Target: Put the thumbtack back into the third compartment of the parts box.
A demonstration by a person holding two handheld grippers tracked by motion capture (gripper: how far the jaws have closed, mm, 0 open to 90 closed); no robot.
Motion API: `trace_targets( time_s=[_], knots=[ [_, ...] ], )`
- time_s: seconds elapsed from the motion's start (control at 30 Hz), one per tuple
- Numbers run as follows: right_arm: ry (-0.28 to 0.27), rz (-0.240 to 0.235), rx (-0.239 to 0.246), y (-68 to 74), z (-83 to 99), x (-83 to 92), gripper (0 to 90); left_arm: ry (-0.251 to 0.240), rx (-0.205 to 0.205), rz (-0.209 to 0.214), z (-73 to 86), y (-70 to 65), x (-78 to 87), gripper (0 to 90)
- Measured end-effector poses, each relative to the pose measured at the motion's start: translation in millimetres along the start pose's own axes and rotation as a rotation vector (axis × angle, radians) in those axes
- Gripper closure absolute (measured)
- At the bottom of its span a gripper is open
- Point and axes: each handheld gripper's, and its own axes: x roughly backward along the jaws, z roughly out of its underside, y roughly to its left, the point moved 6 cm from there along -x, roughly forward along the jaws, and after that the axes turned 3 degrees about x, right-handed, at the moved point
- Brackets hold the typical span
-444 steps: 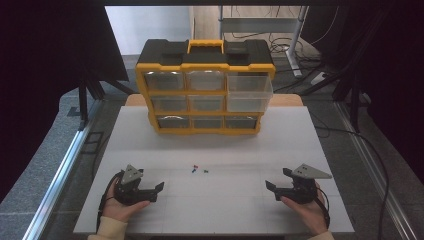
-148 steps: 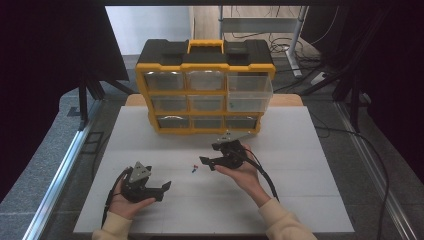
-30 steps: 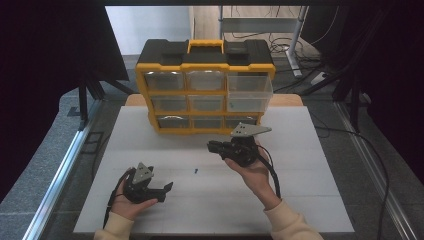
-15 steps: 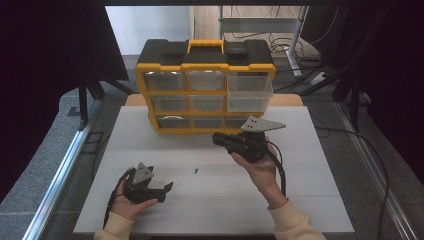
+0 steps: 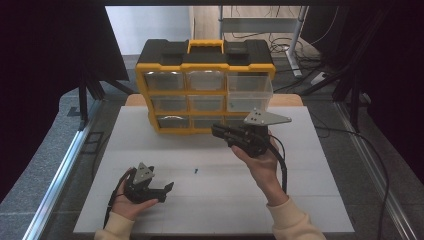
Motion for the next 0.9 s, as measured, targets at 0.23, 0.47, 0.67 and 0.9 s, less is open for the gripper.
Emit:
trace_targets(
  time_s=[0.23,0.47,0.67,0.9],
  knots=[
    [-0.025,0.033,0.005,-11.1,-24.4,5.5,83.2,-0.003,0.005,0.001,-0.3,0.4,0.5,10.0],
    [-0.032,0.076,0.017,-23.8,-43.8,12.9,83.2,-0.002,0.003,0.001,-0.3,0.4,0.4,10.0],
    [-0.048,0.106,0.012,-34.6,-55.1,17.1,83.2,-0.003,0.005,0.002,-0.3,0.7,0.5,10.0],
    [-0.053,0.151,0.003,-47.8,-65.3,21.6,83.1,-0.003,0.003,0.002,-0.3,0.6,0.6,10.1]
  ],
)
